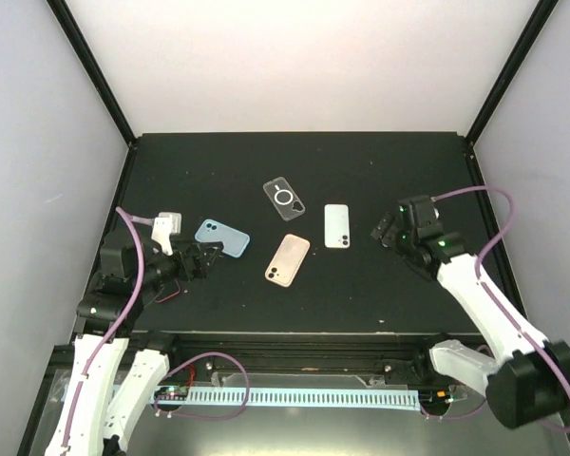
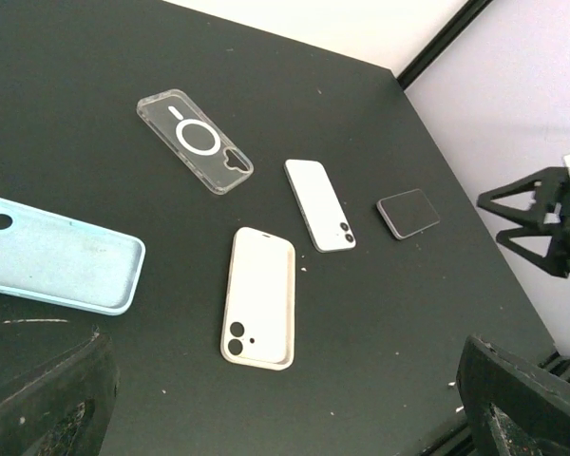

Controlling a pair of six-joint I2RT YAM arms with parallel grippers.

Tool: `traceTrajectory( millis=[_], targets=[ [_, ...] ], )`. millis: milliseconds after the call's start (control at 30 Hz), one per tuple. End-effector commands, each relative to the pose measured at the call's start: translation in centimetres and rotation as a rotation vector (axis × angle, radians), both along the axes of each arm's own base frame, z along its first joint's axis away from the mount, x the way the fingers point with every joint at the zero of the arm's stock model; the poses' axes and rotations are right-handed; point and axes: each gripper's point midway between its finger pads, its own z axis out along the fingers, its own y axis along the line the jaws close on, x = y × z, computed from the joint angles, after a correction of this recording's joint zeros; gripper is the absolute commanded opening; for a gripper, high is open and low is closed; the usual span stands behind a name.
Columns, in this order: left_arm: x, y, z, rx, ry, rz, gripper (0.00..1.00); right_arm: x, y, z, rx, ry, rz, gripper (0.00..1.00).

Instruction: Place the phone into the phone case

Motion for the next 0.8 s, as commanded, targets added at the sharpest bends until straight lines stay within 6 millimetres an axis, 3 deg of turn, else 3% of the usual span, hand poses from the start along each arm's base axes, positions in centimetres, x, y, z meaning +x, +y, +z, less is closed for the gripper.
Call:
traceTrajectory(
  millis=[0,233,600,767],
  targets=[
    [-0.2,0.6,-0.1,0.041,-0.027,0.013,0.99,3.1,-1.6,-1.2,-0.018,0.005,-0.189,0.98],
    [-0.3,1.6,-0.5,0.111,-0.023,0.048,0.99,7.2,-4.3,-5.5,-0.039,0.1,-0.316,0.94],
    [0.3,1.3,-2.9,0.132,0.064,0.025,0.99,8.9,-8.1,-10.0,0.033,0.203,-0.522,0.93],
    [0.5,0.6,-3.8,0.122,0.11,-0.019,0.99,10.0,-8.7,-10.2,0.071,0.22,-0.549,0.93]
  ],
)
